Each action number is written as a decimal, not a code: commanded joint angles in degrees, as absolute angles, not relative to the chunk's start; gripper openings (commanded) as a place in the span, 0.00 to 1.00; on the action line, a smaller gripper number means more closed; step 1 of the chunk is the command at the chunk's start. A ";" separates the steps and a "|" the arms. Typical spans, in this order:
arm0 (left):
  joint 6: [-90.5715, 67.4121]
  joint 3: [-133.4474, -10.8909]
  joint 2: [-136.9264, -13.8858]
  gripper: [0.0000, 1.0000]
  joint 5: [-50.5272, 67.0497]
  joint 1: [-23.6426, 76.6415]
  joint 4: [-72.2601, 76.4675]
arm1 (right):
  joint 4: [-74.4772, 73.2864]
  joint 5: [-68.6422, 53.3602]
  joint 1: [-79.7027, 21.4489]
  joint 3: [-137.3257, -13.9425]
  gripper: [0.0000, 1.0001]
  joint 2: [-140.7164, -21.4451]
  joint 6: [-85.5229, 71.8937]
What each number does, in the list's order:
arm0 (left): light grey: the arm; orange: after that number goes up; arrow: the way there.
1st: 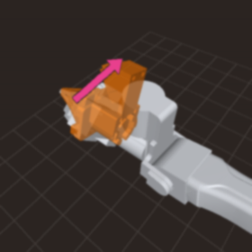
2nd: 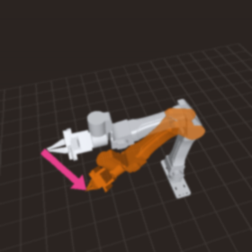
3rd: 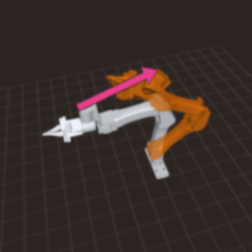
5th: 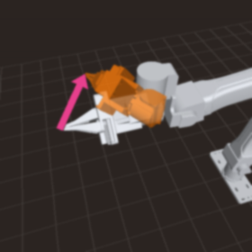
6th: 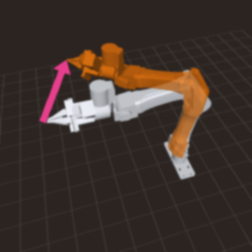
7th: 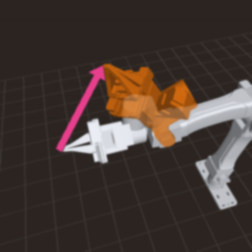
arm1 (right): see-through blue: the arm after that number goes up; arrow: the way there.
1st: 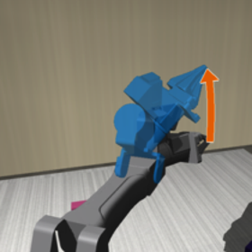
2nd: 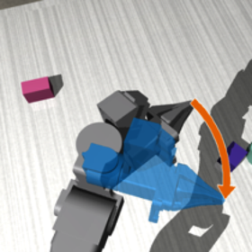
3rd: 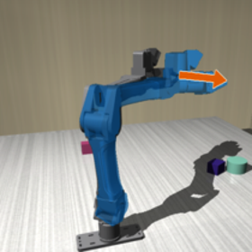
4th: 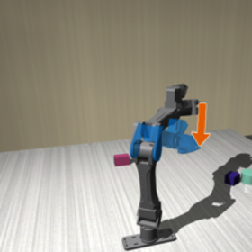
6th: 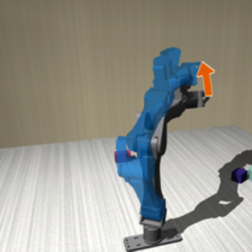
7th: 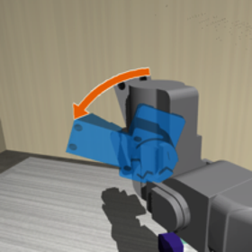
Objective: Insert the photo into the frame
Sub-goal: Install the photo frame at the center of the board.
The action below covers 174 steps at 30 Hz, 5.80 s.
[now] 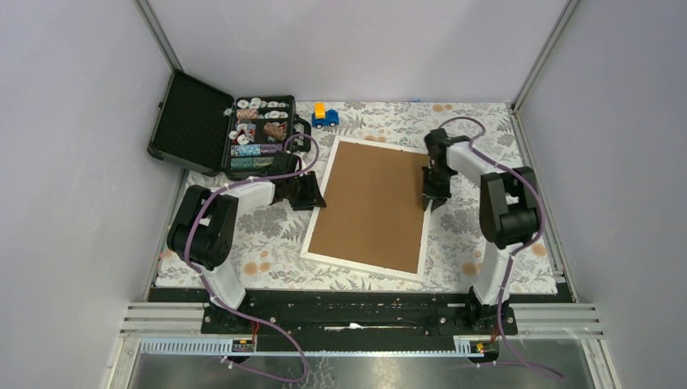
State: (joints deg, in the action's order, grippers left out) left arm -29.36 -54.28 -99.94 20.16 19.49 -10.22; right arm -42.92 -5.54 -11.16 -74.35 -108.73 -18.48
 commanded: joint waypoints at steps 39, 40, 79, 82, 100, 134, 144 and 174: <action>-33.57 -43.21 -89.30 0.72 24.66 21.93 -6.15 | -27.76 -16.18 -5.94 -40.63 0.40 -76.33 -24.45; -33.62 -43.38 -89.38 0.72 24.74 21.96 -6.24 | -27.43 -16.91 -5.95 -40.53 0.40 -76.56 -24.52; -33.13 -43.87 -91.05 0.71 25.22 21.99 -5.91 | -30.76 -11.30 -10.68 -36.08 0.34 -71.77 -32.37; -33.35 -43.81 -91.18 0.71 25.47 21.98 -5.52 | -29.39 -12.10 -10.72 -35.56 0.34 -72.78 -31.96; -34.66 -42.99 -91.27 0.68 26.46 22.52 -4.04 | -24.49 -12.46 -14.35 -35.34 0.33 -78.32 -32.30; -35.70 -40.22 -88.62 0.66 26.28 22.95 0.09 | -43.26 8.64 -36.38 -75.73 0.73 -86.95 -34.23; -33.64 -44.88 -90.08 0.69 25.74 22.42 -5.13 | -32.31 -8.10 -4.44 -79.02 0.63 -98.52 -21.50; -32.98 -48.98 -95.47 0.66 27.38 20.93 -5.36 | -26.89 -16.81 2.64 -86.34 0.42 -119.59 -17.34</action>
